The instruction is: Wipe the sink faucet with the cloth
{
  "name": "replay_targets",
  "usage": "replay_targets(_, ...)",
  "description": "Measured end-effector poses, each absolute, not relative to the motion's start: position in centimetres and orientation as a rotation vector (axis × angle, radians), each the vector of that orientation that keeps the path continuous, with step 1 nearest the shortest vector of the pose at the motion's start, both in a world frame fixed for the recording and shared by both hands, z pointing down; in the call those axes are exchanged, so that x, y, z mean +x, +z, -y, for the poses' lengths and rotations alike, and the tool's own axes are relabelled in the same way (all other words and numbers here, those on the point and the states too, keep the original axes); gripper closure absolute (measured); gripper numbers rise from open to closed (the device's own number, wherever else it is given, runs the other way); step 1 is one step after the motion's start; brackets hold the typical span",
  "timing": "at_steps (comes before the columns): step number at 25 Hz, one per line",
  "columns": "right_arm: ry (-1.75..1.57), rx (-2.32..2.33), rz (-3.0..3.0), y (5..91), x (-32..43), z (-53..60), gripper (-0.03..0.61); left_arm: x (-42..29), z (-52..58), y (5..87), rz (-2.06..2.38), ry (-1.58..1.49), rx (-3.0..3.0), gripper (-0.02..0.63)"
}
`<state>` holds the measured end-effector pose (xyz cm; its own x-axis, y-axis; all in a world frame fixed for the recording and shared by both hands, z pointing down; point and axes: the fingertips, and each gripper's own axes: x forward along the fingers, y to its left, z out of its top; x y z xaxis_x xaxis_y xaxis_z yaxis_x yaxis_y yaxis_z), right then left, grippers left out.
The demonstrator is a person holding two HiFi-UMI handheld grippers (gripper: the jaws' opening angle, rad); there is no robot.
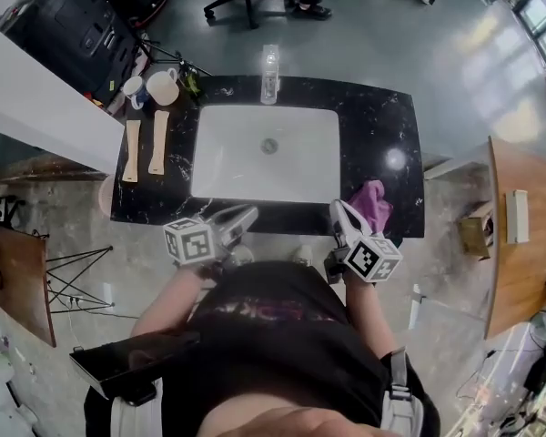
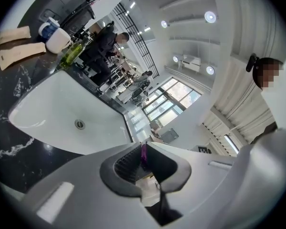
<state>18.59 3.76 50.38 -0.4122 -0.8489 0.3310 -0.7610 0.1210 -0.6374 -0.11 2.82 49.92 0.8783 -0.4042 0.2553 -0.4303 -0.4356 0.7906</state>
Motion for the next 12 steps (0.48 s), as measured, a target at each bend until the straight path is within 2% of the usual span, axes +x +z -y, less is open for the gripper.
replay_targets(5, -1.226, -1.549, -2.424, 51.3, 13.1, -4.8, 0.568, -1.3, -2.5, 49.8, 0.584, 0.013, 2.075, 0.584)
replay_targets(12, -1.184, -1.517, -2.499, 50.4, 11.3, -4.5, 0.568, -2.3, -2.7, 49.3, 0.584, -0.014, 2.084, 0.584)
